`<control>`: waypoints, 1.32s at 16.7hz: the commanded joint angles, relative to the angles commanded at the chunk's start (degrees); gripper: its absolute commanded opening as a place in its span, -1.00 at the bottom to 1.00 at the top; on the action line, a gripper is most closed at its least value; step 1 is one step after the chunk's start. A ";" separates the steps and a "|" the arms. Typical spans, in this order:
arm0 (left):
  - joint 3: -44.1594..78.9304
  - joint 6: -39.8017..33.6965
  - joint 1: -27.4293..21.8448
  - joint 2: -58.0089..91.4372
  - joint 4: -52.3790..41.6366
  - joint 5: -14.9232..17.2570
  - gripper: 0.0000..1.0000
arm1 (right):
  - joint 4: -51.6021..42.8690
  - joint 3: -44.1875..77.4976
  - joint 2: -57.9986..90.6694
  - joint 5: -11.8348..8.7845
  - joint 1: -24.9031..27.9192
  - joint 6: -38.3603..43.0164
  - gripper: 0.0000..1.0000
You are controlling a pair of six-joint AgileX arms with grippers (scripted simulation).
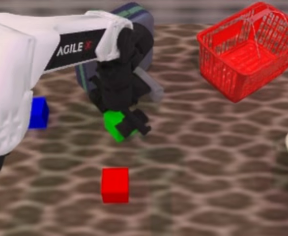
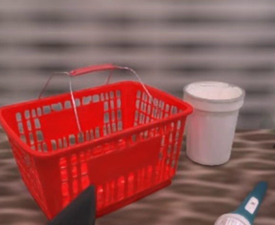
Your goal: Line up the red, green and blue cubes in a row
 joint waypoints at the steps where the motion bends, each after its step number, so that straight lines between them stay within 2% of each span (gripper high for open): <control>1: 1.29 -0.05 0.19 -0.63 -2.06 0.00 -1.00 | 0.00 0.00 0.00 0.00 0.00 0.00 1.00; 5: 5.59 -0.12 0.76 -3.01 -8.72 -0.04 -1.00 | 0.00 0.00 0.00 0.00 0.00 0.00 1.00; 11: 4.98 0.90 -0.44 -3.67 -8.77 -0.07 -1.00 | 0.00 0.00 0.00 0.00 0.00 0.00 1.00; 19: -8.75 16.80 -15.93 -14.77 -6.42 0.08 -1.00 | 0.00 0.00 0.00 0.00 0.00 0.00 1.00; 22: -10.78 18.95 -18.07 -16.52 -6.01 0.10 -1.00 | 0.00 0.00 0.00 0.00 0.00 0.00 1.00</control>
